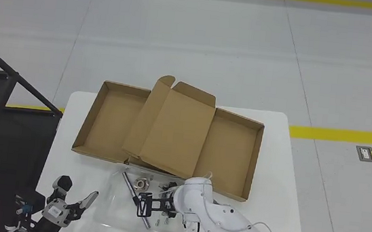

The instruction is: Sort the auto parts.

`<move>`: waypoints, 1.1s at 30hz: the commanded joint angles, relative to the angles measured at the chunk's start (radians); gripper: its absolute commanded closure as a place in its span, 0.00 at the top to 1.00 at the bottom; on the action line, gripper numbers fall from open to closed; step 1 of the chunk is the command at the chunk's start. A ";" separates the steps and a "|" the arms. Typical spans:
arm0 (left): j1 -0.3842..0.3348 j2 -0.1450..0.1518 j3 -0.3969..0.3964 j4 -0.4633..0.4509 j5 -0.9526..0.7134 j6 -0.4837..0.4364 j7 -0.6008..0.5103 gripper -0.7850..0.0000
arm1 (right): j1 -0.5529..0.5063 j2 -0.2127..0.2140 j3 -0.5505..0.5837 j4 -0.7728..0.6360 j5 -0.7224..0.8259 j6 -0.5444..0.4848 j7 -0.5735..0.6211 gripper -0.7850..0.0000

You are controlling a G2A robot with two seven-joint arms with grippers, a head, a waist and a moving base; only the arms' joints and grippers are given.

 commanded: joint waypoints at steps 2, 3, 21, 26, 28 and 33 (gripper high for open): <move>0.000 0.000 0.000 0.000 0.000 0.000 0.000 1.00 | -0.001 -0.002 0.003 -0.007 -0.010 0.006 -0.002 0.00; 0.000 0.000 0.000 0.000 0.000 0.000 0.000 1.00 | -0.005 -0.001 0.005 -0.021 -0.016 0.007 -0.003 0.00; 0.000 0.000 0.000 0.000 0.000 0.000 0.000 1.00 | -0.388 0.154 0.264 -0.851 -0.292 -0.115 -0.077 0.00; 0.000 0.000 0.000 0.000 0.000 0.000 0.000 1.00 | -0.388 0.154 0.264 -0.851 -0.292 -0.115 -0.077 0.00; 0.000 0.000 0.000 0.000 0.000 0.000 0.000 1.00 | -0.388 0.154 0.264 -0.851 -0.292 -0.115 -0.077 0.00; 0.000 0.000 0.000 0.000 0.000 0.000 0.000 1.00 | -0.396 0.153 0.281 -0.835 -0.293 -0.055 -0.095 0.00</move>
